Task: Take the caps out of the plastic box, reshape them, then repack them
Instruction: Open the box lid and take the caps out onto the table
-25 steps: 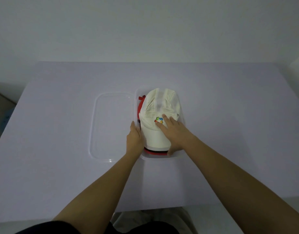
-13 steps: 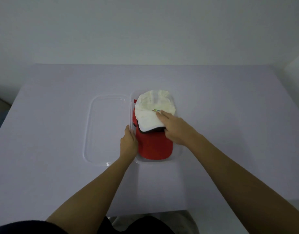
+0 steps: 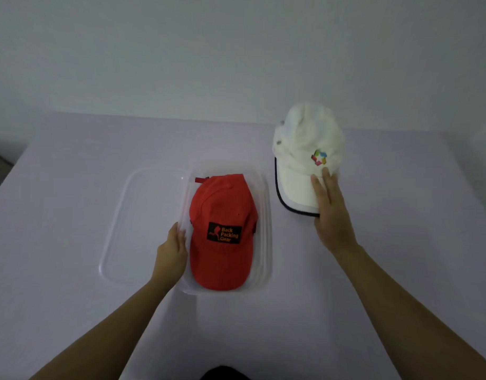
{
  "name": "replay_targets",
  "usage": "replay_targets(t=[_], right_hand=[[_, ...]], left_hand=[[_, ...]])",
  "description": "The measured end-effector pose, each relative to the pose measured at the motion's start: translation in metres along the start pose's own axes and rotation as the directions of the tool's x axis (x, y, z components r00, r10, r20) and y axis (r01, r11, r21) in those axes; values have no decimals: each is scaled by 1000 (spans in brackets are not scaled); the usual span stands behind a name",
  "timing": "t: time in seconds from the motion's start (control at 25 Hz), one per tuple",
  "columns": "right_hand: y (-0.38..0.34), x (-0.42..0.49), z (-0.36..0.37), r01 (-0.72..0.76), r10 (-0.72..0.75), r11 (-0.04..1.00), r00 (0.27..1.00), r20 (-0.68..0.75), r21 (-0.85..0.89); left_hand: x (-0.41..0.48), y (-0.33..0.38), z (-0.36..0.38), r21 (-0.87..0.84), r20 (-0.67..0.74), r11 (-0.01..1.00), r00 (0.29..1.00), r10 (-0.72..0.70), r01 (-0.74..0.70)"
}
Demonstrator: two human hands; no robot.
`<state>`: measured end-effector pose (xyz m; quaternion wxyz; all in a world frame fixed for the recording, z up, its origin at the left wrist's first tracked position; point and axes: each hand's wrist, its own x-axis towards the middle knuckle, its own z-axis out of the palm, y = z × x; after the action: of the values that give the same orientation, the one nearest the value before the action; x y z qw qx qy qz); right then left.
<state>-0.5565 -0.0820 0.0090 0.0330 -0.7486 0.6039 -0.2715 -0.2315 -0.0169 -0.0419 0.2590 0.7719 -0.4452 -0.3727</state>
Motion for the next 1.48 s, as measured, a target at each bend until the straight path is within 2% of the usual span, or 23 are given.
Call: replay_targets(t=[0.16,0.28,0.36,0.44,0.56,0.6,0.64,0.68,0.72,0.76,0.8,0.84,0.92,0.96,1.0,1.08,1.2,1.28,1.36,1.48], right_hand=[[50,-8,37,10,27,992,958,286,-127],[69,5,54,-26,63,996,875,481,-83],[79,22,63,-2,48,997,831,555,-83],[85,44,68,18,54,993,812,581,-117],[56,71,62,-45,134,986,783,608,-158],[34,71,57,-56,97,994,811,577,-89],[7,65,52,-26,0,999,861,508,43],[-21,53,48,46,-117,984,897,426,174],[-46,35,46,147,-235,956,900,367,253],[-68,15,46,250,-346,922,876,337,296],[-86,-4,49,316,-419,897,831,366,308],[-99,-18,52,327,-431,900,772,468,289],[-108,-31,62,300,-325,939,621,714,166],[-108,-32,66,319,-271,943,573,774,94],[-110,-30,68,358,-242,933,556,795,34],[-117,-26,71,412,-207,910,553,807,-49],[-127,-30,73,416,-163,903,570,805,-111],[-132,-32,72,321,-137,945,571,809,-67],[-139,-29,64,144,-88,990,582,808,4],[-146,-26,48,-8,-49,997,677,735,74]], left_hand=[[1,2,2,-7,-13,1000,1000,4,-4],[2,-1,2,12,-20,1000,1000,13,-13],[3,-2,3,24,-25,1000,1000,11,-10],[3,-3,3,28,-28,1000,1000,15,-14],[4,-1,4,27,-33,999,999,17,-16],[3,0,4,28,-33,1000,999,16,-15],[3,0,3,28,-34,1000,999,15,-14],[2,0,2,30,-35,999,999,14,-13],[2,0,1,34,-34,999,999,14,-13],[2,-1,0,38,-31,999,999,13,-12],[2,-1,-1,40,-28,999,1000,11,-10],[2,-1,-1,41,-25,999,1000,13,-12],[2,1,-2,41,-16,999,1000,11,-11],[2,2,-3,42,-10,999,1000,12,-12],[1,4,-3,43,-5,999,1000,15,-15],[0,5,-5,31,3,999,1000,22,-22],[-1,4,-5,15,15,999,999,29,-29],[-1,5,-6,23,36,999,999,21,-21],[1,4,-8,24,79,1000,997,-3,1],[-1,13,-17,-8,165,999,986,-34,36]])
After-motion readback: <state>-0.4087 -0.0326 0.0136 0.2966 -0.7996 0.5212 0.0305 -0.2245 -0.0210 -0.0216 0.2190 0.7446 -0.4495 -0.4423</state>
